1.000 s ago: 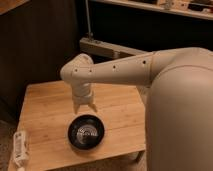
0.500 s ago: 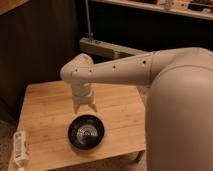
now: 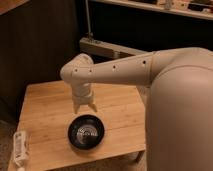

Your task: Place the bottle in the ceramic bowl

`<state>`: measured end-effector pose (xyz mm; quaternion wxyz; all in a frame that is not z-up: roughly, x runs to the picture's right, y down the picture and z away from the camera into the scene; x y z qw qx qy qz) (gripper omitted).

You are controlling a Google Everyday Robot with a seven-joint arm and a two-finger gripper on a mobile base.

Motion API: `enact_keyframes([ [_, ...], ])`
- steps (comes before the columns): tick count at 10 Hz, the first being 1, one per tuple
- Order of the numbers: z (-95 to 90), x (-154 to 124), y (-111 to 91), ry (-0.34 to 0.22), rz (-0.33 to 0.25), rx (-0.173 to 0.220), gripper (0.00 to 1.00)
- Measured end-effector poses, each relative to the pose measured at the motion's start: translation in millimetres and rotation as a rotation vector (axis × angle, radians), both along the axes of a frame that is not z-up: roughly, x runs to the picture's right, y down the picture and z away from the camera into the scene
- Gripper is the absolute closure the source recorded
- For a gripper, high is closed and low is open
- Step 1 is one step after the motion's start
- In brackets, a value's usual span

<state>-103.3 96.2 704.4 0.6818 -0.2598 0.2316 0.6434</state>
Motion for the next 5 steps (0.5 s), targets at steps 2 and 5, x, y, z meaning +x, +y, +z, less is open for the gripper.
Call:
enact_keyframes([
  [2,-1.1,-1,-1,-0.003,-0.003,0.003,0.35],
  [5,-16.2,-42,-1,-0.088,-0.091,0.024,0.35],
])
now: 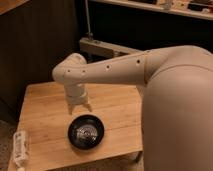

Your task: Place the bottle in the ceramic bowl

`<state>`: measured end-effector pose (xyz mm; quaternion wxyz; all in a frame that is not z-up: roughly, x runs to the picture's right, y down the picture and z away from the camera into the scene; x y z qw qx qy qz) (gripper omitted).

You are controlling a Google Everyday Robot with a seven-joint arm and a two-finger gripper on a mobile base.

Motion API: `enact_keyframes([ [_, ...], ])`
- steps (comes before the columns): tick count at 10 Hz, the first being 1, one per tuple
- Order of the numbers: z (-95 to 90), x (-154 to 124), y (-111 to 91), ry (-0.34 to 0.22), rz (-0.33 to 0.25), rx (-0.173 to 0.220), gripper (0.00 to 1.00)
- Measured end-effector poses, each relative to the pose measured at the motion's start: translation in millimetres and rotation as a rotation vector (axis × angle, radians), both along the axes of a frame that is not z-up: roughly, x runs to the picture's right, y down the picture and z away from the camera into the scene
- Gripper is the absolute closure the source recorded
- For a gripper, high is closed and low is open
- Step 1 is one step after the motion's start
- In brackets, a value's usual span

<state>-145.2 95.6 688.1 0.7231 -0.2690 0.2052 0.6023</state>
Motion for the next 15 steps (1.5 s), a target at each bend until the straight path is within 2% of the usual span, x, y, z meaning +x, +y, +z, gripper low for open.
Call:
enact_keyframes([
  [1,-6.2,-24,0,-0.034,-0.034,0.009,0.35],
  [3,-24.2,-89,6,-0.120,-0.112,0.019,0.35],
  [6,-64.2,-171,30,-0.240,-0.223,0.031,0.35],
  [8,-92.3,-212,52,-0.305,-0.286,0.035,0.35],
  [10,-119.6,-247,78,-0.361,-0.338,0.043,0.35],
  [12,-138.8,-273,101,-0.418,-0.374,0.063,0.35],
  [13,-140.9,-284,111,-0.455,-0.387,0.073,0.35],
  [15,-132.3,-297,128,-0.483,-0.399,0.081,0.35],
])
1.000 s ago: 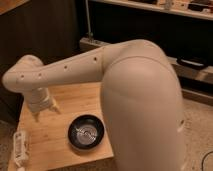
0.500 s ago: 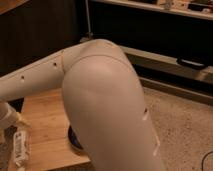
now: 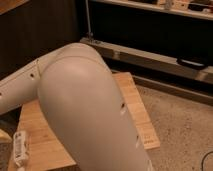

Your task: Place the bottle in the ceramic bowl

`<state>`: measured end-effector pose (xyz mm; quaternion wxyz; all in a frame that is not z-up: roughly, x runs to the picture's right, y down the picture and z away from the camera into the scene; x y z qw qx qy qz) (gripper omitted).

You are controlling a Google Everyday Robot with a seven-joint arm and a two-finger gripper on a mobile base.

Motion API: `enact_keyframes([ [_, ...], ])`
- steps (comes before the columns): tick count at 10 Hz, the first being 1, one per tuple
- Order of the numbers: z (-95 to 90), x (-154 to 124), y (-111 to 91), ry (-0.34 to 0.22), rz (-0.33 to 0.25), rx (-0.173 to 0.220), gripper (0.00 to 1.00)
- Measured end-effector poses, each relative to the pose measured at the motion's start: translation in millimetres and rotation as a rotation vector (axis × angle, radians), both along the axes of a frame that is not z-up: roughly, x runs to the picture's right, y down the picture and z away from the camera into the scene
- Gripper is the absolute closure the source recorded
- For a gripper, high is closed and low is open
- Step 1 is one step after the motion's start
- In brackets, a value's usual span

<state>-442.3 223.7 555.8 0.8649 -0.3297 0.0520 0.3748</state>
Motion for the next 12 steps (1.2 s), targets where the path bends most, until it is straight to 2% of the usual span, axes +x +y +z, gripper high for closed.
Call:
enact_keyframes([
  [1,11.6,-6,10,0.000,-0.003,0.002,0.35],
  [3,21.6,-17,17,0.022,-0.010,0.002,0.35],
  [5,27.1,-31,9,0.035,-0.002,0.009,0.35],
  [7,34.9,-33,-2,0.050,0.013,0.013,0.35],
  [9,55.0,-28,-7,0.075,0.023,0.006,0.35],
  [12,89.5,-24,-13,0.091,0.041,-0.040,0.35],
])
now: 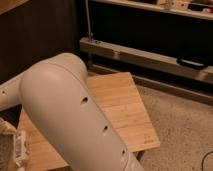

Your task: Place the bottle in the ceramic bowl

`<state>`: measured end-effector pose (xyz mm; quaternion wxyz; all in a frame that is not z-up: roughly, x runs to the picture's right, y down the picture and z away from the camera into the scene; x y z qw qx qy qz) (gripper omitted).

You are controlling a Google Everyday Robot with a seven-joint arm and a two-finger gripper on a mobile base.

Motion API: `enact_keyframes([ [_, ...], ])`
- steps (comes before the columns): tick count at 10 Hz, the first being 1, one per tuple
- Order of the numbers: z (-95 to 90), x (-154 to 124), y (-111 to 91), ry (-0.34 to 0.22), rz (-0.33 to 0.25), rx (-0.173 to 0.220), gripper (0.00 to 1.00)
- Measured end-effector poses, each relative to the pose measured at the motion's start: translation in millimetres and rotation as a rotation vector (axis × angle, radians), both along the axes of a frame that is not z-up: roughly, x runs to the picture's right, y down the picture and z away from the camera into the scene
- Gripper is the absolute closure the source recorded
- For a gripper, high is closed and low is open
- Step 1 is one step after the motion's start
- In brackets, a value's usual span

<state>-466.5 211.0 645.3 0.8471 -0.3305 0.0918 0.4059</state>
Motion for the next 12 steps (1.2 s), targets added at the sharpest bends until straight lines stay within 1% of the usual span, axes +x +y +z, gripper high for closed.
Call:
enact_keyframes([
  [2,16.9,-2,2,0.015,0.007,-0.034,0.35],
  [4,28.0,-2,12,0.032,0.005,-0.050,0.35],
  [5,35.5,1,18,0.046,0.014,-0.050,0.35],
  [6,39.0,3,25,0.053,0.020,-0.049,0.35],
  [9,55.9,21,38,0.082,0.057,-0.043,0.35],
  [12,64.5,27,46,0.080,0.075,-0.036,0.35],
])
